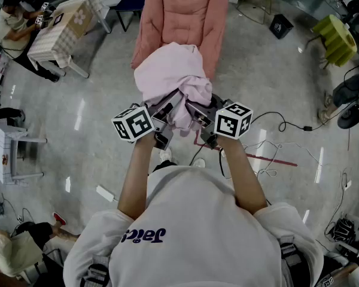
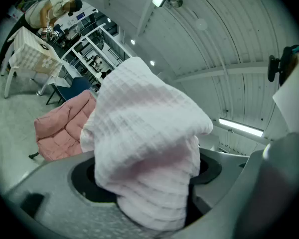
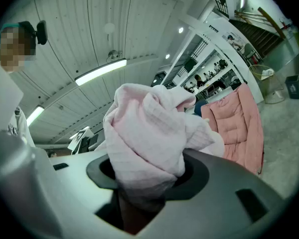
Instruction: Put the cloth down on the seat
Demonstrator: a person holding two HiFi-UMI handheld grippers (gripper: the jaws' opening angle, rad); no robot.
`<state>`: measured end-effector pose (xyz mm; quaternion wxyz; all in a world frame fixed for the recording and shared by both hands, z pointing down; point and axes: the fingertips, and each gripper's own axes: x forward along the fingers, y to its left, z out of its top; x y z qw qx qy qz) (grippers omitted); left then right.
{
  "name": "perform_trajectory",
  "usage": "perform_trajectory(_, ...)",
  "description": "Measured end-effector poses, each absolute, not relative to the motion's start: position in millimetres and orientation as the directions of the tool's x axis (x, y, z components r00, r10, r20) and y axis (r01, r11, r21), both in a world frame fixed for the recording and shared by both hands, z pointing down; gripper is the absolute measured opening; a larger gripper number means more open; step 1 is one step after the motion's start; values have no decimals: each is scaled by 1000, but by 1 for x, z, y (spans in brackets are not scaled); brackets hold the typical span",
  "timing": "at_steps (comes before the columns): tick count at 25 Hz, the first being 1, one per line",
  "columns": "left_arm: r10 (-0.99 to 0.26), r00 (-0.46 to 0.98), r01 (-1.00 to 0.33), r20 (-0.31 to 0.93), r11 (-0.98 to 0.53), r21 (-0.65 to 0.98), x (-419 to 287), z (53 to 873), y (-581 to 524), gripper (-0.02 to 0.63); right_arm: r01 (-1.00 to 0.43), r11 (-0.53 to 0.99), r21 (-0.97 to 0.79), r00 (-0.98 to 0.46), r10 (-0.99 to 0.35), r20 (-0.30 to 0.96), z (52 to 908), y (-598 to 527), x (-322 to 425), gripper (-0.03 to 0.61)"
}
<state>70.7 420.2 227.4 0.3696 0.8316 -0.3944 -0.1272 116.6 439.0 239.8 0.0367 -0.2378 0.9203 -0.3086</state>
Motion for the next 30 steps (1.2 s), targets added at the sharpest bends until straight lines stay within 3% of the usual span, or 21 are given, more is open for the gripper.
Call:
perform_trajectory(15, -762, 641, -556, 90, -380, 739, 67, 257, 398, 414, -415, 680, -604, -886, -453, 99, 268, 417, 114, 215)
perform_trajectory(30, -722, 688, -524, 71, -427, 737, -33, 254, 206, 414, -446, 638, -627, -857, -507, 93, 268, 228, 14, 222)
